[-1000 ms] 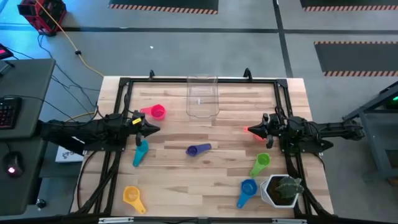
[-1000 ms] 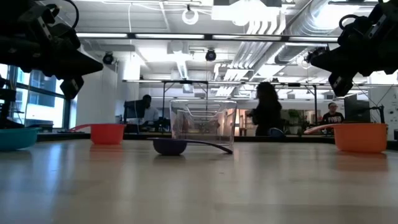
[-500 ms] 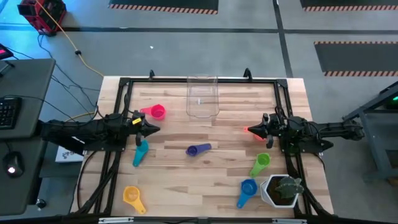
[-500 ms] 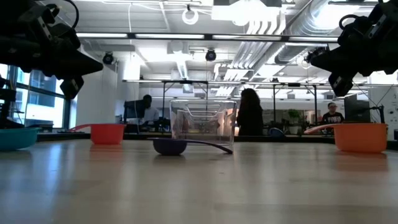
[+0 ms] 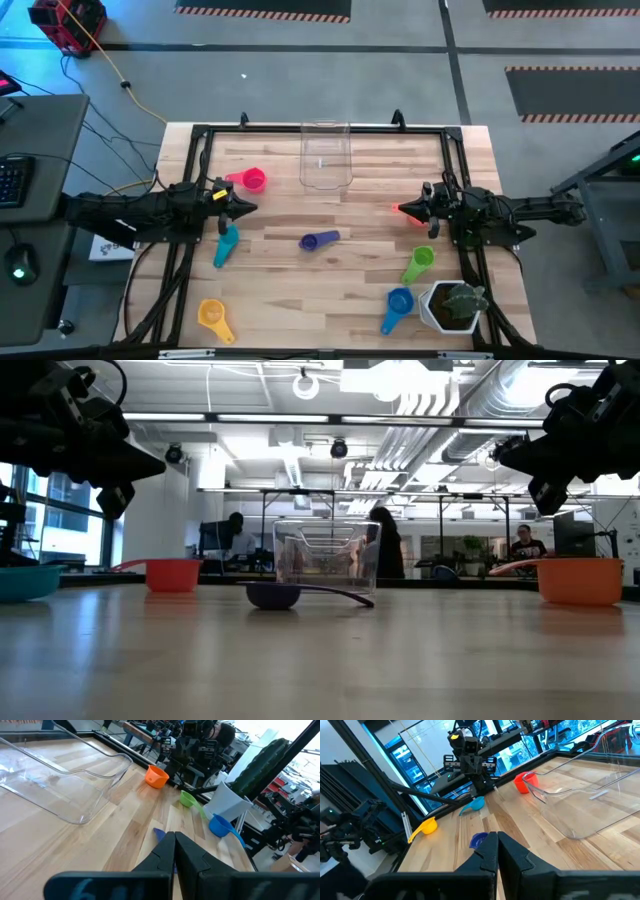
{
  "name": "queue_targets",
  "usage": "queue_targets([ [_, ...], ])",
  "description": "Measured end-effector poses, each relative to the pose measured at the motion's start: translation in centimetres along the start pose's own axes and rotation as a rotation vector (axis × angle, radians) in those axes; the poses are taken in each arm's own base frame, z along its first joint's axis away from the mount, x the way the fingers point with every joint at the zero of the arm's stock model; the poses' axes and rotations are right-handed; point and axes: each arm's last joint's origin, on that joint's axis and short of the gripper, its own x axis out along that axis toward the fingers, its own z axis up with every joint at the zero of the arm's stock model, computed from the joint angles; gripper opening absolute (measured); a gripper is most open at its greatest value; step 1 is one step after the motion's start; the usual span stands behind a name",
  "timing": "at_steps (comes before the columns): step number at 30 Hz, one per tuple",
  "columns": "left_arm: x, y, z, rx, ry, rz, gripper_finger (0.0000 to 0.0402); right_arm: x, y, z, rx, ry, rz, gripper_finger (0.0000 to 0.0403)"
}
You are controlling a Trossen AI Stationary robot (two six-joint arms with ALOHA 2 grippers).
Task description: Nest measuring cups in basket
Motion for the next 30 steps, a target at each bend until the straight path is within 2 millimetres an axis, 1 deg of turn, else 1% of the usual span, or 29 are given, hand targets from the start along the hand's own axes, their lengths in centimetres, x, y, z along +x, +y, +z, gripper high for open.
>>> queue_targets([
  [23,0.0,0.0,0.0,0.0,0.0,0.0,0.0001,0.0,0.0,0.0,0.0,0.0,0.0,0.0],
  [30,0.0,0.05,0.07,0.057,-0.015,0.021,0.0001,0.0,0.01,0.01,0.0,0.0,0.0,0.0],
])
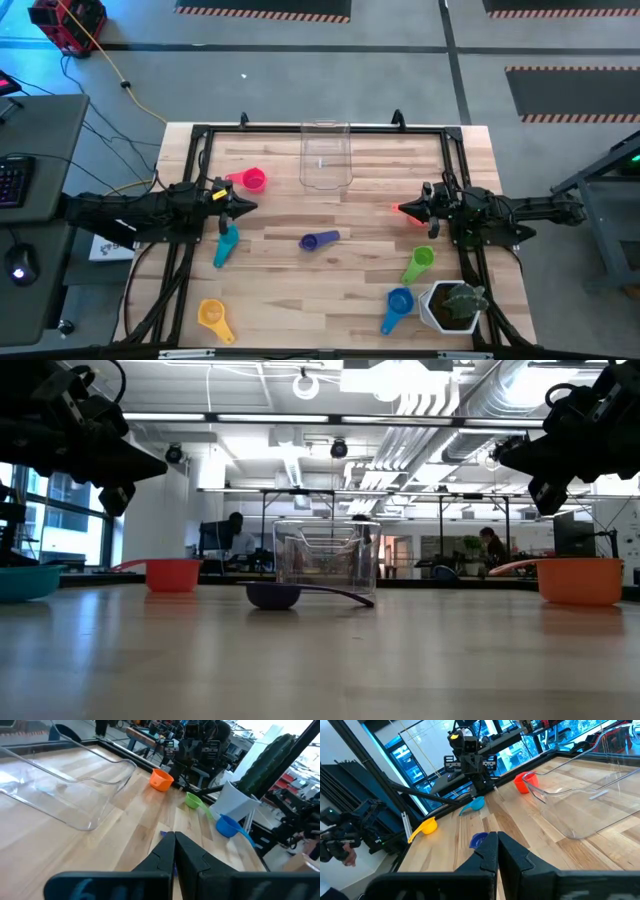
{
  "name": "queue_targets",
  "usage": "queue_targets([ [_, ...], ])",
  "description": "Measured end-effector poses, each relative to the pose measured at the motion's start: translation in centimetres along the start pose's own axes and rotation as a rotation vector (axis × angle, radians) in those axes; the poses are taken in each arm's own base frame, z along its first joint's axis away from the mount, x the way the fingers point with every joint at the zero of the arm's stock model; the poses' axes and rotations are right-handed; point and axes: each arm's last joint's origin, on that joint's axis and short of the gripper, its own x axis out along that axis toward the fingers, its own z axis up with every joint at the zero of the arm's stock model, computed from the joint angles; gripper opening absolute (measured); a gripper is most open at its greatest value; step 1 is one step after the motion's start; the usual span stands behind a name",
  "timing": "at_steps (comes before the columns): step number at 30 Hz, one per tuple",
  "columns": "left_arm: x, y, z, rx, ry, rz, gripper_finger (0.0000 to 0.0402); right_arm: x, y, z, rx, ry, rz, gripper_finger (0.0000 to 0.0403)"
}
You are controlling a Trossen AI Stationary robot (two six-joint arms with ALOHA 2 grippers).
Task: Nest measuring cups in basket
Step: Adjust the orange measuring cup
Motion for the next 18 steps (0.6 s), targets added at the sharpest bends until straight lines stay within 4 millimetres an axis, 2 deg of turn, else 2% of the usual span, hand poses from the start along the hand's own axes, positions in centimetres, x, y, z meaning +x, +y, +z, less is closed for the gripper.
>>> queue_targets([
  [11,0.0,-0.04,0.09,-0.04,-0.009,-0.003,0.0001,0.0,-0.01,-0.01,0.0,0.0,0.0,0.0],
  [18,0.0,-0.06,0.06,-0.18,-0.003,-0.012,0.0001,0.0,0.0,-0.01,0.0,0.0,0.0,0.0],
])
